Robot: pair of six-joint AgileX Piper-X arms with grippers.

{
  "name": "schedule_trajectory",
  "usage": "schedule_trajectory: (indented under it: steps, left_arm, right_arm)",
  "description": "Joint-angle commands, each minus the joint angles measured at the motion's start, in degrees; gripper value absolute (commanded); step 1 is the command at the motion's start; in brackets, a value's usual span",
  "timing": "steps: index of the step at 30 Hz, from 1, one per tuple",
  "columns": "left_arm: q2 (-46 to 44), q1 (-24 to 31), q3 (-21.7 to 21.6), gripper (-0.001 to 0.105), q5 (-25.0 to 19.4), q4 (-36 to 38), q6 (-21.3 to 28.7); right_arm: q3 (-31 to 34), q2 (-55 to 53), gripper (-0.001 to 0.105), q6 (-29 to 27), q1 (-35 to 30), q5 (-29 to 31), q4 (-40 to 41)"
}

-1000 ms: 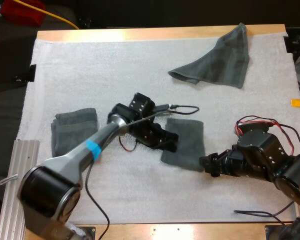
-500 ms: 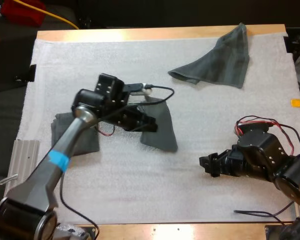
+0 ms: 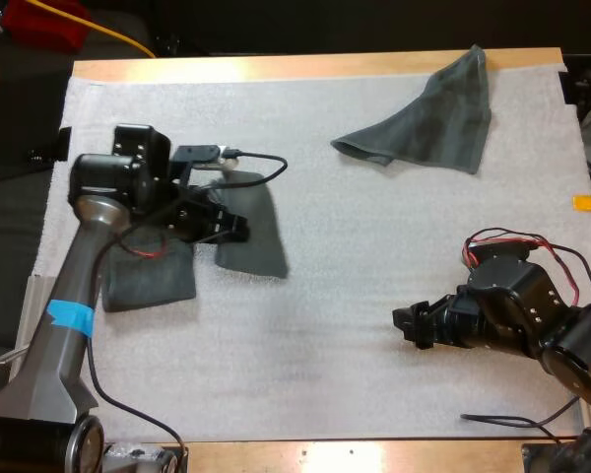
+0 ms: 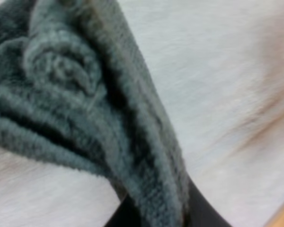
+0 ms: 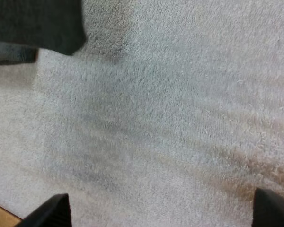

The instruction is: Pick towel from pile, fold and stack

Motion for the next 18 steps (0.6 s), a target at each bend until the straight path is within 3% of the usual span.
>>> schedule_trajectory:
  steps: [1, 4, 9, 18]
  left_arm:
    - [-0.8, 0.6, -0.6, 0.0, -1.8, 1.0, 1.4]
    - [-0.8, 2.0, -0.5, 0.0, -2.7, 1.0, 3.3]
    - [-0.8, 4.2, -0.5, 0.0, -10.2, 1.2, 4.4]
    - [1.2, 7.6, -0.5, 0.0, -13.9, 1.4, 5.3]
  right_arm:
    - [-0.1, -0.3, 0.074, 0.1, 0.1, 0.1, 0.6]
    - [-0.1, -0.3, 0.074, 0.1, 0.1, 0.1, 0.6]
    - [-0.1, -0.3, 0.074, 0.1, 0.1, 0.1, 0.6]
    - [-0.1, -0.3, 0.074, 0.1, 0.1, 0.1, 0.6]
